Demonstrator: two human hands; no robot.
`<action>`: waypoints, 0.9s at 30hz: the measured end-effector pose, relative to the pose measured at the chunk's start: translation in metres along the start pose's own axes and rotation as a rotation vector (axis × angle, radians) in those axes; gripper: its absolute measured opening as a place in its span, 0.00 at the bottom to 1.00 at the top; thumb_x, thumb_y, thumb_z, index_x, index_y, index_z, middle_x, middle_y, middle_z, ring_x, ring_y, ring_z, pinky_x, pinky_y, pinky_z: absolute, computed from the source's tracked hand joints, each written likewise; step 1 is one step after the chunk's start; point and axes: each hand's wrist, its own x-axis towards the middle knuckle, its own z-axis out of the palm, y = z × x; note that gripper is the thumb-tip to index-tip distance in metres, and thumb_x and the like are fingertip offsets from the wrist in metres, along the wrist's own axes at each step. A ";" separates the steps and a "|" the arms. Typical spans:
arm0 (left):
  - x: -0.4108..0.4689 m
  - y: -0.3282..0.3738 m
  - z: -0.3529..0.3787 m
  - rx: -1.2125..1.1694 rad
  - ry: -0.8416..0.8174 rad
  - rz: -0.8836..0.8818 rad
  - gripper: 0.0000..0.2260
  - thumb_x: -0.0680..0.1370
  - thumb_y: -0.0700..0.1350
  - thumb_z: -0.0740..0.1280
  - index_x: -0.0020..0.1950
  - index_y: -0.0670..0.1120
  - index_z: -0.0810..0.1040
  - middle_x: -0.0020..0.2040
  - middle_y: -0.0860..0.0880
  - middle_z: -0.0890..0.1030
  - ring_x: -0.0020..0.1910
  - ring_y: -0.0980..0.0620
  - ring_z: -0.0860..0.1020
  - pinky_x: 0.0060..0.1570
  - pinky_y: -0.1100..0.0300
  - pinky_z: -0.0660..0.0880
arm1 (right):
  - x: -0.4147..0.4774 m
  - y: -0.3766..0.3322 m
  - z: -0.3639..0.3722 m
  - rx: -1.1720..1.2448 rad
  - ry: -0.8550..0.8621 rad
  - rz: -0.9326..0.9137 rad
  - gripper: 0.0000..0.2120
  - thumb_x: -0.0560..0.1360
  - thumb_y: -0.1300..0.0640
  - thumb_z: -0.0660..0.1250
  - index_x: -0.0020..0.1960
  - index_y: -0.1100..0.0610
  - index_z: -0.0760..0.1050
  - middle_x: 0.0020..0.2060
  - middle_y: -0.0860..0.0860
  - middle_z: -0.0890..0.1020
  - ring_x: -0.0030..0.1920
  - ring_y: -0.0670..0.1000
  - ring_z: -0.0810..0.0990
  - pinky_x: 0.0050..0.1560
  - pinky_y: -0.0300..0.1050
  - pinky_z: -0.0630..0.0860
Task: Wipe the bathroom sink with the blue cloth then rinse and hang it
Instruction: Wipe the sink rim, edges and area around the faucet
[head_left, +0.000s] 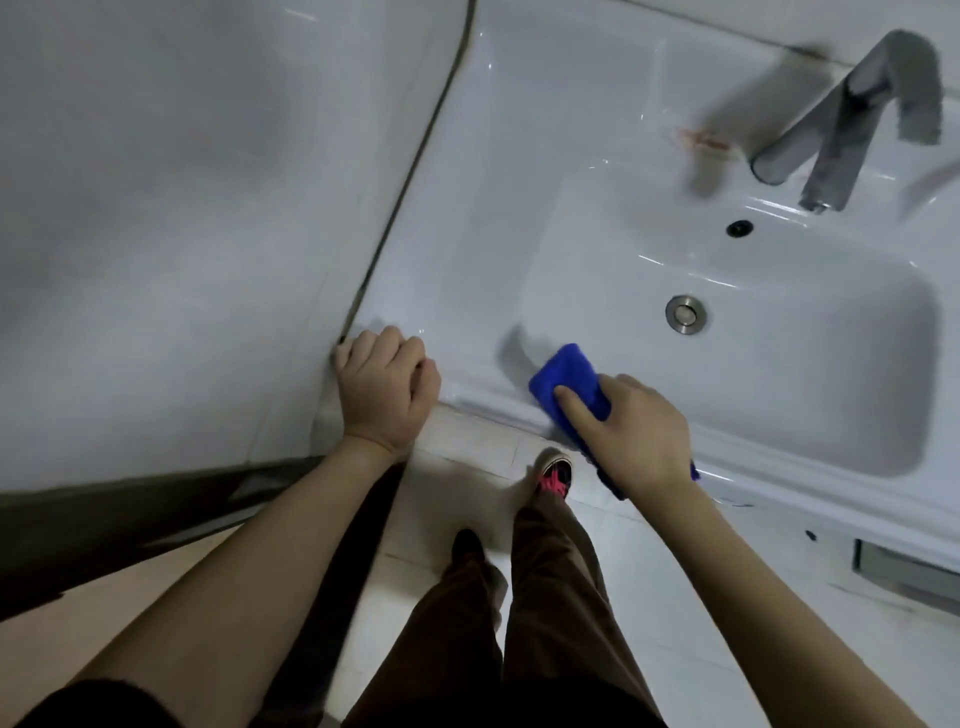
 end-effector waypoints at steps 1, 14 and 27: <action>0.000 0.001 0.000 -0.002 0.002 -0.005 0.07 0.74 0.44 0.62 0.35 0.46 0.71 0.34 0.46 0.72 0.36 0.45 0.66 0.41 0.52 0.61 | -0.011 0.019 -0.009 0.002 0.039 0.082 0.25 0.76 0.36 0.56 0.32 0.55 0.65 0.30 0.50 0.72 0.31 0.54 0.73 0.30 0.46 0.67; -0.005 -0.004 0.004 0.026 0.033 0.031 0.07 0.74 0.44 0.63 0.35 0.46 0.71 0.35 0.46 0.73 0.38 0.46 0.66 0.42 0.51 0.60 | -0.007 -0.015 0.021 0.055 0.162 0.040 0.20 0.78 0.39 0.57 0.38 0.54 0.65 0.33 0.48 0.71 0.32 0.55 0.72 0.29 0.45 0.62; -0.005 0.005 -0.005 0.026 -0.090 0.007 0.08 0.76 0.43 0.59 0.39 0.44 0.72 0.38 0.45 0.72 0.41 0.44 0.69 0.46 0.50 0.63 | -0.003 -0.032 0.030 0.106 0.157 -0.066 0.19 0.79 0.41 0.56 0.38 0.55 0.66 0.34 0.51 0.73 0.35 0.56 0.72 0.33 0.46 0.61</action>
